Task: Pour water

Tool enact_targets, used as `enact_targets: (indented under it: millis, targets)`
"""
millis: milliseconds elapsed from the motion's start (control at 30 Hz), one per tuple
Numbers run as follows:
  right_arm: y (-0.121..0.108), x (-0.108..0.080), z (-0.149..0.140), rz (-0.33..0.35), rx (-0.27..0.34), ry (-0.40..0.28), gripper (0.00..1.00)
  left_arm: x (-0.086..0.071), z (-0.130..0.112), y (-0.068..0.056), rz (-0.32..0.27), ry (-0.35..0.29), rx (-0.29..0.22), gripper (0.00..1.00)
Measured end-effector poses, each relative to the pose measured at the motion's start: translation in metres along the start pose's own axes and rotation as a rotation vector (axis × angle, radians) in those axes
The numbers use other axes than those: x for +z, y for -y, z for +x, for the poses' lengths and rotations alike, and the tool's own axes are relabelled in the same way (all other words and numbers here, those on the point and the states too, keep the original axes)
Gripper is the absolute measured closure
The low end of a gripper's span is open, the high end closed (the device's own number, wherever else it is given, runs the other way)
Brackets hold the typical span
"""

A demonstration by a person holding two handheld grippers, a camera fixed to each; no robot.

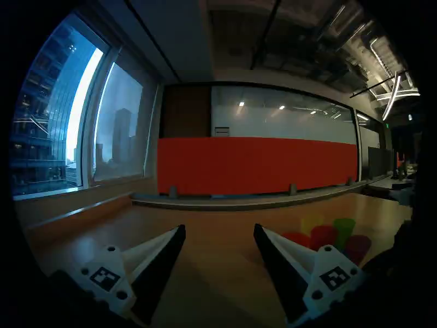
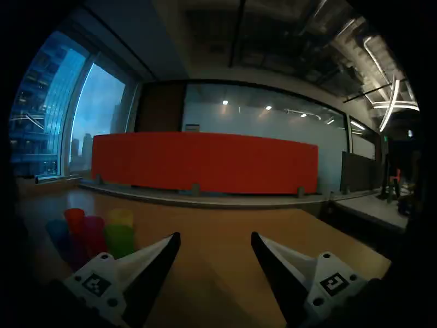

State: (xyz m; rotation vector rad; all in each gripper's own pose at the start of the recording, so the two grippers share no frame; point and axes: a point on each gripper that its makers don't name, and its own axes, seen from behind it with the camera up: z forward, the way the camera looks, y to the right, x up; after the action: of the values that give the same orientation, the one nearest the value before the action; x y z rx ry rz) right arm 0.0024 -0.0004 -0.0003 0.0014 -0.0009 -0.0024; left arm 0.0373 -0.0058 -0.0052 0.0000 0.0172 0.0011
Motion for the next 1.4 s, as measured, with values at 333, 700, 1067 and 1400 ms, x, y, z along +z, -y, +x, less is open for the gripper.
enact_targets:
  millis: [333, 700, 1067, 1400]
  targets:
    - [0.003, 0.003, 0.044, 0.032, -0.008, 0.036, 0.00, 0.009, 0.048, 0.001, -0.031, 0.037, 0.034, 0.08]
    - [0.004, 0.012, 0.101, 0.071, 0.016, 0.041, 0.00, 0.030, 0.109, -0.003, -0.072, 0.054, 0.045, 0.07]
    - [0.003, 0.020, 0.152, 0.101, 0.051, 0.039, 0.00, 0.043, 0.157, -0.008, -0.110, 0.060, 0.028, 0.07]
    - [0.013, 0.024, 0.164, 0.162, 0.067, 0.039, 0.00, 0.048, 0.173, -0.024, -0.198, 0.073, 0.032, 0.07]
